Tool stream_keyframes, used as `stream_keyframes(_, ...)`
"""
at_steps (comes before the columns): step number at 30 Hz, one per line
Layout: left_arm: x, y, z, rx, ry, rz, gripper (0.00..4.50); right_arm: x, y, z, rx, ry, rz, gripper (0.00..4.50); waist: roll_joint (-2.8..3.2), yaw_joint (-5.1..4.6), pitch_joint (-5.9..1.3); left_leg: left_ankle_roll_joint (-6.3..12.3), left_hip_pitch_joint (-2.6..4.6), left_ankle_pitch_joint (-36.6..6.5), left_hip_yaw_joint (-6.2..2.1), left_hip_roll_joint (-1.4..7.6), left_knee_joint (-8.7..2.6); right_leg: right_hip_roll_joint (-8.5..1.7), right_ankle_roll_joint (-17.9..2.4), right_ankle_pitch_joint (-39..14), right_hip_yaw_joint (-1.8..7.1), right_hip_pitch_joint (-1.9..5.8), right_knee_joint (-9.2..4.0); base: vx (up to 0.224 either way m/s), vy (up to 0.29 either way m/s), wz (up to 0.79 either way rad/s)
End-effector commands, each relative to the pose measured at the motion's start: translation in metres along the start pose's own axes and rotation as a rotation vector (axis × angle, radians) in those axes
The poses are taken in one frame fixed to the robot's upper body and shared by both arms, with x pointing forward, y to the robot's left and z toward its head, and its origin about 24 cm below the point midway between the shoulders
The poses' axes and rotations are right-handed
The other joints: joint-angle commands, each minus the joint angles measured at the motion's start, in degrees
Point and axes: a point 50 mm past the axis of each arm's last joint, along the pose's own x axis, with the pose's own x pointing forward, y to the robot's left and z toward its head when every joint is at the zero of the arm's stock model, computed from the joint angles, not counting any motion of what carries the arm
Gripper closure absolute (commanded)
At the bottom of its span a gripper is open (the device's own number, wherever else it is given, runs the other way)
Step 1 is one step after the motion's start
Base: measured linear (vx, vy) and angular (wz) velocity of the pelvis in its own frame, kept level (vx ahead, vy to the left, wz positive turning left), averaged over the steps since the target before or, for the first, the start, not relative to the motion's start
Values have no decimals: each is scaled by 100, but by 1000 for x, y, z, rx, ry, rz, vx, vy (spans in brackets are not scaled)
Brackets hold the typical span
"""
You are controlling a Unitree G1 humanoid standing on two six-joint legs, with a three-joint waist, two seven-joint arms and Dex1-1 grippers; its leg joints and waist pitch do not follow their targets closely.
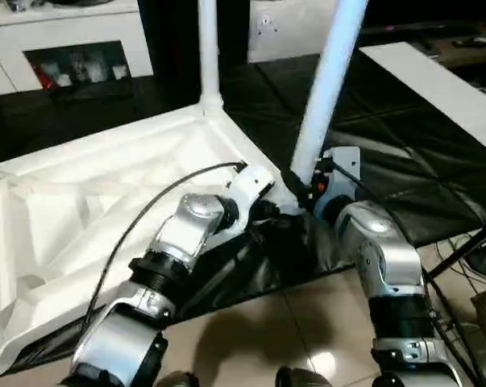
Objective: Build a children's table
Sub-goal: Rotate leg to tighten
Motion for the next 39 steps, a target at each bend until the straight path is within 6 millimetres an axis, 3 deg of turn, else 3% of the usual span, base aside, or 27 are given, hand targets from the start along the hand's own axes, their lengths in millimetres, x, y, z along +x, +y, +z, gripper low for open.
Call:
stream_keyframes(1,-5,0,18,56,-91,-12,450,3,33,-15,-13,54,218,146,-31,69,-437,422,25,-817,-94,144,-333,-248,-1254,-908,172,343,-324,0,0,0)
stream_keyframes(6,-19,7,3,143,-64,-120,450,-21,12,-6,-154,9,331,84,-40,90,-443,581,18,-666,-83,152,-308,-240,-1395,-589,177,364,-279,0,0,0)
stream_keyframes(10,-27,6,-4,210,-52,-222,450,-35,3,-1,-214,13,423,65,-23,118,-436,643,55,-712,-76,176,-303,-235,-1481,-547,180,343,-273,0,0,0)
stream_keyframes(13,-34,5,-13,274,-9,-326,450,-45,-5,4,-261,33,504,27,-21,137,-413,549,70,-960,-76,190,-322,-245,-1476,-933,182,324,-305,0,0,0)
stream_keyframes(16,-40,5,-21,323,44,-411,450,-50,-10,6,-329,63,579,27,-19,169,-396,464,117,-1091,-59,211,-332,-242,-1462,-1086,194,279,-320,0,0,0)
stream_keyframes(18,-43,6,-24,373,74,-471,450,-53,-14,9,-378,75,634,27,-18,239,-382,357,146,-1249,-55,229,-351,-252,-1428,-1271,196,262,-333,0,0,0)
stream_keyframes(20,-45,6,-24,379,80,-494,450,-54,-15,10,-383,79,655,27,-21,266,-388,312,130,-1284,-69,227,-359,-264,-1389,-1309,195,277,-320,0,0,0)
stream_keyframes(21,-47,5,-25,384,85,-536,450,-55,-15,11,-386,92,709,27,-51,282,-388,305,123,-1277,-67,229,-356,-271,-1396,-1278,201,283,-311,0,0,0)
stream_keyframes(23,-48,3,-25,385,88,-574,450,-57,-15,12,-386,111,763,27,-36,322,-391,342,117,-1231,-61,231,-349,-278,-1404,-1296,201,293,-301,0,0,0)
stream_keyframes(29,-50,2,-27,390,101,-643,450,-58,-17,8,-400,184,874,87,-108,384,-391,430,85,-1016,-52,228,-322,-292,-1407,-1248,200,292,-276,0,0,0)
stream_keyframes(33,-54,2,-31,418,140,-685,450,-58,-16,7,-397,208,921,131,-109,383,-391,456,74,-993,-61,231,-322,-296,-1381,-1337,194,295,-274,0,0,0)
stream_keyframes(37,-56,3,-32,428,155,-708,450,-57,-17,5,-410,234,957,141,-113,382,-373,422,79,-1063,-60,235,-328,-296,-1364,-1494,193,278,-289,0,0,0)
stream_keyframes(39,-56,2,-33,429,156,-713,450,-57,-17,4,-418,242,966,176,-110,379,-372,386,85,-1098,-65,240,-335,-297,-1358,-1539,193,274,-291,0,0,0)
